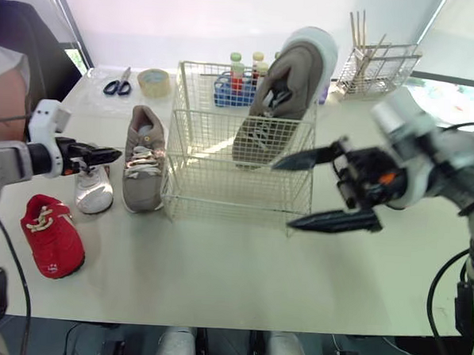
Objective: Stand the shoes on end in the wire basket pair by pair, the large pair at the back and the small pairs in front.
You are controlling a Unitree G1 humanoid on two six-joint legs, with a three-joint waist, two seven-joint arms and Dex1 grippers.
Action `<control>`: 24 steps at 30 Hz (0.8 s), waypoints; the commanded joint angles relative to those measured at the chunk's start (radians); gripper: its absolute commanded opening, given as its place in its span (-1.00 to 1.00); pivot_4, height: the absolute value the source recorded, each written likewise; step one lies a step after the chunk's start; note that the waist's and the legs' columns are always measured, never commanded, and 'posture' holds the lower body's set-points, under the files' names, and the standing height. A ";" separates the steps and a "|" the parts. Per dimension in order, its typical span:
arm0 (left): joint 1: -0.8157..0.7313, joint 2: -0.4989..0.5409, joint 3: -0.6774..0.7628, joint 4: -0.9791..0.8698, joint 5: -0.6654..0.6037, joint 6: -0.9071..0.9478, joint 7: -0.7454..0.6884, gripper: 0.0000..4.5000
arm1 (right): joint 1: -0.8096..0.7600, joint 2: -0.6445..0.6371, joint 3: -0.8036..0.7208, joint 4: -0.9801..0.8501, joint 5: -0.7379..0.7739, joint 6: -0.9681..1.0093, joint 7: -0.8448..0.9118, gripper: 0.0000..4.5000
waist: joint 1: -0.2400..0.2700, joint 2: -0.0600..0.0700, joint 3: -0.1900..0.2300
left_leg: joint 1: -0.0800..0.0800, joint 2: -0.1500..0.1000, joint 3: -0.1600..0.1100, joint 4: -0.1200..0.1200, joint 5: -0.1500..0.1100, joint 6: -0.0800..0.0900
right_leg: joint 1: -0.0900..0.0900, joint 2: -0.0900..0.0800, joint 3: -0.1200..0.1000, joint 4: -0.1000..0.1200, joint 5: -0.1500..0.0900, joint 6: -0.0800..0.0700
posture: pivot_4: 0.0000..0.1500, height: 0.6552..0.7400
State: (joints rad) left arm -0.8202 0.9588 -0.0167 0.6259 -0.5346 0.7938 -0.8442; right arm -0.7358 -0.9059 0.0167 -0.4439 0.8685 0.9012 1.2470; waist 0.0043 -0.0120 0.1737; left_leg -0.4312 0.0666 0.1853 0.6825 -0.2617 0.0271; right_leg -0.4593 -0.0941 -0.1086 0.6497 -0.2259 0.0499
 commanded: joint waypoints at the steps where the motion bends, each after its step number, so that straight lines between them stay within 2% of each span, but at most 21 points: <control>1: -0.084 -0.040 -0.012 0.120 0.089 -0.075 -0.060 1.00 | -0.002 -0.007 0.012 -0.021 -0.056 -0.071 0.004 0.98 | 0.000 0.000 0.000 | -0.001 0.000 0.001 0.001 0.000 -0.001 | -0.001 0.000 0.000 0.000 0.000 0.000 | 1.00 0.89; 5: -0.173 -0.111 -0.013 0.247 0.166 -0.132 -0.085 1.00 | 0.004 0.003 0.001 -0.024 -0.044 -0.076 -0.011 0.98 | 0.000 -0.001 0.000 | -0.003 -0.001 0.001 0.002 0.001 0.000 | -0.001 0.000 0.000 -0.001 0.001 0.001 | 1.00 0.89; 11: -0.224 -0.188 -0.061 0.363 0.289 -0.141 -0.094 1.00 | 0.019 0.007 0.007 -0.031 -0.061 -0.090 -0.041 0.98 | 0.000 -0.002 0.000 | -0.003 -0.001 0.001 0.003 0.001 0.000 | -0.001 0.000 0.000 0.000 0.001 0.002 | 1.00 0.89; 12: -0.231 -0.202 -0.052 0.381 0.300 -0.140 -0.072 0.82 | 0.020 0.008 0.004 -0.032 -0.059 -0.090 -0.046 1.00 | 0.000 -0.002 0.000 | -0.003 -0.001 0.001 0.003 0.001 0.000 | -0.001 0.000 -0.001 0.000 0.001 0.002 | 1.00 0.89; 14: -0.244 -0.222 -0.024 0.408 0.305 -0.142 -0.044 0.62 | 0.025 0.008 -0.001 -0.034 -0.058 -0.090 -0.055 1.00 | 0.001 -0.002 0.000 | -0.003 -0.001 0.000 0.003 0.001 0.000 | -0.001 0.000 -0.001 0.000 0.001 0.002 | 1.00 0.89; 16: -0.252 -0.236 0.000 0.424 0.308 -0.147 -0.030 0.18 | 0.031 0.006 -0.004 -0.034 -0.061 -0.092 -0.064 1.00 | 0.003 -0.002 -0.001 | -0.003 -0.001 0.000 0.003 0.001 0.000 | -0.001 0.000 -0.001 0.000 0.001 0.002 | 1.00 0.89; 20: -0.261 -0.251 0.049 0.432 0.305 -0.164 -0.003 -0.53 | 0.042 0.002 -0.009 -0.033 -0.067 -0.100 -0.075 1.00 | 0.007 -0.002 -0.001 | -0.003 -0.001 -0.001 0.003 0.001 0.000 | 0.000 -0.001 -0.001 0.000 0.001 0.002 | 1.00 0.89; 22: -0.273 -0.253 0.094 0.427 0.290 -0.172 0.026 -0.79 | 0.045 0.000 -0.012 -0.026 -0.071 -0.106 -0.077 1.00 | 0.007 -0.002 -0.001 | -0.003 -0.001 -0.001 0.003 0.001 0.000 | 0.000 -0.001 -0.001 0.000 0.001 0.002 | 1.00 0.89; 24: -0.290 -0.251 0.154 0.416 0.265 -0.187 0.074 -0.84 | 0.045 -0.003 -0.016 -0.015 -0.079 -0.114 -0.078 1.00 | 0.007 -0.002 -0.001 | -0.003 -0.001 -0.001 0.003 0.001 0.000 | 0.000 -0.001 -0.002 0.000 0.001 0.002 | 1.00 0.89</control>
State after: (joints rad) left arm -1.0698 0.6985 0.0737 1.0624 -0.2402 0.6405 -0.8131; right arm -0.6873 -0.8981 0.0391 -0.4488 0.7940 0.8088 1.1707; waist 0.0117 -0.0143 0.1730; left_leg -0.4340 0.0656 0.1840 0.6855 -0.2609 0.0274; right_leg -0.4596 -0.0953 -0.1104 0.6503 -0.2249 0.0518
